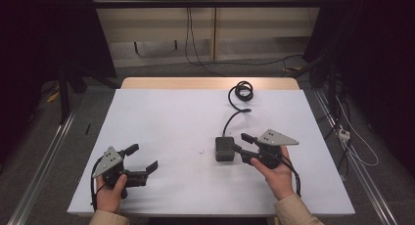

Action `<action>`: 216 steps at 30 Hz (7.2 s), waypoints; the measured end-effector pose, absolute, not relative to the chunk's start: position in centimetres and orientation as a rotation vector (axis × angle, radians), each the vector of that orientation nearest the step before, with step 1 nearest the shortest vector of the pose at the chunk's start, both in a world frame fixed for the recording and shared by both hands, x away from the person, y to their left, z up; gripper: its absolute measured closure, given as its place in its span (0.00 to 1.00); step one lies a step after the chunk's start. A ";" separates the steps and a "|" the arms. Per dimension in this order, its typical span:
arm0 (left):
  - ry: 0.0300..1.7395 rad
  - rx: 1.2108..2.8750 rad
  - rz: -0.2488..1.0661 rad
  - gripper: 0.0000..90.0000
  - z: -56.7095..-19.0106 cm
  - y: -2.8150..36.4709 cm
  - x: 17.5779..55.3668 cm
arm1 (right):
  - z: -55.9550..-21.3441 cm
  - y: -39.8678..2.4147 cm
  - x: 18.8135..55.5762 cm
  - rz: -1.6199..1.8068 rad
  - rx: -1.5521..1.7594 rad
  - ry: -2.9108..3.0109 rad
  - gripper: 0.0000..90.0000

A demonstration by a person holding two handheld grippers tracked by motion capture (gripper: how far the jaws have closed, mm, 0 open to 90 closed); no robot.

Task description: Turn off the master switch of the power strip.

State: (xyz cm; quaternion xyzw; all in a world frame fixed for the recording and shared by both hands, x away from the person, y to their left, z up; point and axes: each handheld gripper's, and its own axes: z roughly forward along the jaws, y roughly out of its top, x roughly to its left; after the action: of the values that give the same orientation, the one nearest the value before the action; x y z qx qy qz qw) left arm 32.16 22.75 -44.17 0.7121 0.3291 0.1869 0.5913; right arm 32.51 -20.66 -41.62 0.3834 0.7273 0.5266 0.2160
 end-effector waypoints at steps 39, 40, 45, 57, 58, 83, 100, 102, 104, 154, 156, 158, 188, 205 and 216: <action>0.762 1.660 0.433 0.03 -44.2 22.7 32.1 | -41.8 -19.9 33.5 1.500 1.084 2.072 0.79; 0.763 1.660 0.433 0.03 -44.2 22.7 32.1 | -41.8 -19.9 33.5 1.502 1.079 2.075 0.80; 0.763 1.660 0.434 0.03 -44.2 22.7 32.1 | -41.9 -19.8 33.7 1.503 1.086 2.072 0.81; 0.764 1.660 0.433 0.03 -44.2 22.7 32.1 | -41.9 -19.5 33.9 1.510 1.064 2.089 0.86; 0.763 1.661 0.433 0.03 -44.2 22.7 32.1 | -41.9 -19.5 33.9 1.511 1.065 2.090 0.87; 0.764 1.660 0.434 0.03 -44.2 22.7 32.1 | -42.0 -19.1 34.3 1.520 1.056 2.106 0.92; 0.765 1.658 0.434 0.03 -44.2 22.7 32.1 | -42.0 -19.0 34.4 1.525 1.048 2.114 0.95; 0.765 1.658 0.434 0.03 -44.2 22.7 32.1 | -42.0 -19.0 34.4 1.521 1.049 2.118 0.96; 0.765 1.658 0.434 0.03 -44.2 22.7 32.1 | -42.0 -19.0 34.4 1.524 1.051 2.119 0.96; 0.771 1.655 0.439 0.03 -44.2 22.8 32.1 | -43.0 -18.5 34.5 1.468 1.034 2.186 1.00; 0.773 1.652 0.438 0.03 -44.2 22.8 32.1 | -43.0 -18.5 34.5 1.467 1.032 2.185 1.00; 0.770 1.653 0.439 0.03 -44.2 22.8 32.1 | -43.0 -18.5 34.5 1.466 1.032 2.184 1.00; 0.771 1.651 0.437 0.03 -44.2 22.8 32.1 | -43.2 -18.4 34.5 1.435 1.022 2.195 1.00; 0.771 1.651 0.439 0.03 -44.2 22.8 32.1 | -43.3 -18.4 34.5 1.434 1.009 2.194 1.00; 0.773 1.651 0.439 0.03 -44.2 22.8 32.0 | -43.3 -18.2 34.3 1.414 0.987 2.193 1.00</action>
State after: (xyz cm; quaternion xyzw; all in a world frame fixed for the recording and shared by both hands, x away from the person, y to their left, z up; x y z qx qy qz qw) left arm 31.99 22.82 -44.19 0.7097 0.3325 0.1888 0.5918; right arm 34.31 -18.23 -43.28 0.3482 0.7740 0.4989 0.1752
